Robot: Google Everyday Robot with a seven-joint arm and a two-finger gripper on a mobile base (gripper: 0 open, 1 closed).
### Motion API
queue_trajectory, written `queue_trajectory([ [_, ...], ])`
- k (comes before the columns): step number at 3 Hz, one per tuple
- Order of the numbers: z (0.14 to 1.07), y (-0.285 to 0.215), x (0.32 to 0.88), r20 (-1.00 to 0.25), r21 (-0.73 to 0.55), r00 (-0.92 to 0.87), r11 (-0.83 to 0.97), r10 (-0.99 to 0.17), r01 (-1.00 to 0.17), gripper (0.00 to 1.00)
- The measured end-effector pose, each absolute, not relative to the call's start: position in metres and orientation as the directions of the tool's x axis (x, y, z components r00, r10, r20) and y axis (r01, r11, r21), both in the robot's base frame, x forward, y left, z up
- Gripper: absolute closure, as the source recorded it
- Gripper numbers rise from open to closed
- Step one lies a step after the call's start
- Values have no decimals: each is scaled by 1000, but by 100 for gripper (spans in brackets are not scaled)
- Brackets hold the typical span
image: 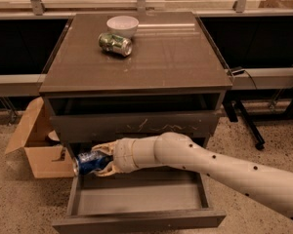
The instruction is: Pick pepsi can from middle drawer and place on counter
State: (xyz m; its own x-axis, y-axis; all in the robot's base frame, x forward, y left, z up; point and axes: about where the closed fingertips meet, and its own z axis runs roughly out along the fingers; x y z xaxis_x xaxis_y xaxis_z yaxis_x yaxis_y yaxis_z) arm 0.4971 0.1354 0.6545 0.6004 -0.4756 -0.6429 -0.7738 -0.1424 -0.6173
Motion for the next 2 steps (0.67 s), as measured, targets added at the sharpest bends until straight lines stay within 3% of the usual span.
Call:
queue_trajectory([
  [2,747,130,492,-490,-685,675,-235,-551,-689,100],
])
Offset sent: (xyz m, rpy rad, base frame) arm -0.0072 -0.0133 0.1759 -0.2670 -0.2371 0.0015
